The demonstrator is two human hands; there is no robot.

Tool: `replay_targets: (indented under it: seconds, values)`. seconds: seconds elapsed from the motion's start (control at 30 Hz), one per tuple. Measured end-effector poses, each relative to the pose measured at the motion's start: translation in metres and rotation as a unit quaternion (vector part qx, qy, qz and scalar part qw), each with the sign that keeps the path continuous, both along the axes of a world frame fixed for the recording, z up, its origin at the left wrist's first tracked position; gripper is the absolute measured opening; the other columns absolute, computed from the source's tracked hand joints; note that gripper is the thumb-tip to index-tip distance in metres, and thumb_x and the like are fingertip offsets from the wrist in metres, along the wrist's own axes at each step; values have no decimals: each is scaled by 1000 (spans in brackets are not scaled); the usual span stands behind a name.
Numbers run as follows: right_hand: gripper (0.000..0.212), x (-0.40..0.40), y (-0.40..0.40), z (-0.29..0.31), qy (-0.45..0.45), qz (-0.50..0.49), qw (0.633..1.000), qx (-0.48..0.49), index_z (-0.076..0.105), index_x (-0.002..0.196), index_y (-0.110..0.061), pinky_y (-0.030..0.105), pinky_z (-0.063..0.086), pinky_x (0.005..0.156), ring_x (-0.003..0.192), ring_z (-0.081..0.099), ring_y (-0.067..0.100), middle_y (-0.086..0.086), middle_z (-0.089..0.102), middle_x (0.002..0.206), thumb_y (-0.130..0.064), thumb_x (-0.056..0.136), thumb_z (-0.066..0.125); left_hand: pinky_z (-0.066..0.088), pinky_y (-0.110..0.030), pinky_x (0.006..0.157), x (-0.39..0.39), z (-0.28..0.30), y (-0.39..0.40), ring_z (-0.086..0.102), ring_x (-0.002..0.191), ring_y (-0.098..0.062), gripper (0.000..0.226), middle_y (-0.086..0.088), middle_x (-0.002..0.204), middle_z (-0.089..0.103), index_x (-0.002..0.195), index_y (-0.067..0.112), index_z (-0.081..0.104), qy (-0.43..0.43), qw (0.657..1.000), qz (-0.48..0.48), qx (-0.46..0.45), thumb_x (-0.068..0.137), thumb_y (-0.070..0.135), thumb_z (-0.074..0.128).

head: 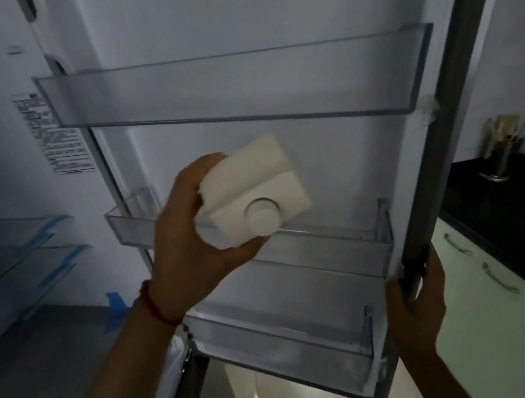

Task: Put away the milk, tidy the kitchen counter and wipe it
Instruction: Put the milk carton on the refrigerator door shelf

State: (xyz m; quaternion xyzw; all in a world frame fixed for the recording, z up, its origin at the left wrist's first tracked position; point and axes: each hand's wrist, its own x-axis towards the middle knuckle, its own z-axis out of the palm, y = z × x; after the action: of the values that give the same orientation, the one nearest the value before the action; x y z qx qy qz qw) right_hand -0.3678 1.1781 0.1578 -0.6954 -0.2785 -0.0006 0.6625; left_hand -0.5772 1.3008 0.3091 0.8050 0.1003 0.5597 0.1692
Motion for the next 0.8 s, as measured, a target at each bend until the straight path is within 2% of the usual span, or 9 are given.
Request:
replay_targets:
  seconds: [0.1,0.17,0.23,0.33,0.4,0.53,0.63,0.7,0.8]
  values:
    - [70,7,6,-4,-20,-13,1000,12,20,144,-8,37,27,111,135,32,28,16,33,147,4,85,56,41,-12,96,23,-1,14,48,114,0,73,2,120,49,122,6,42,87,995,-40,-9,64,27,81]
    - [71,8,8,-7,-18,-18,1000,16,19,144,-9,38,26,111,136,31,28,15,33,147,2,85,56,43,-16,98,35,0,25,48,114,-7,76,-8,122,51,124,1,42,144,988,-53,-29,62,18,82]
    - [72,9,11,-9,-17,-25,999,10,18,144,-11,40,26,112,136,31,28,15,32,148,0,85,57,43,-13,96,43,1,37,50,112,-2,77,-4,122,52,127,7,41,176,980,-87,-47,62,13,82]
    - [74,11,15,-13,-19,-32,999,9,18,145,-11,47,27,113,136,31,29,15,33,147,3,84,57,46,-5,86,49,2,53,53,106,13,78,18,117,51,125,28,35,214,961,-136,-108,64,9,79]
    - [75,10,16,-14,-11,-35,999,10,18,145,-13,47,27,113,136,31,27,14,33,147,4,83,58,48,-6,82,52,2,58,55,103,14,75,21,115,53,124,36,34,244,950,-142,-134,68,11,76]
    - [74,9,14,-16,-19,-39,999,21,18,144,-13,44,27,112,136,31,26,13,33,147,2,83,58,49,-16,90,50,-5,57,58,103,0,74,4,122,58,135,21,34,238,963,-60,-109,73,25,72]
    - [72,5,9,-14,-22,-23,999,23,18,145,-11,42,27,111,135,30,23,14,32,147,-9,85,58,48,-29,91,39,-24,42,57,107,-13,69,-8,120,63,130,11,46,181,977,64,-89,76,51,60]
    - [75,1,6,-13,-23,-13,999,18,17,145,-11,41,26,111,136,29,23,14,31,148,-23,81,53,47,-39,95,36,-46,27,59,107,-22,57,-13,114,66,118,7,57,127,980,145,-53,83,51,47]
    - [79,-2,2,-14,-12,-8,1000,4,15,145,-13,49,26,113,138,27,27,13,28,150,-22,78,57,37,-43,103,34,-75,14,60,108,-29,50,-18,106,68,105,1,64,129,966,218,59,92,40,35]
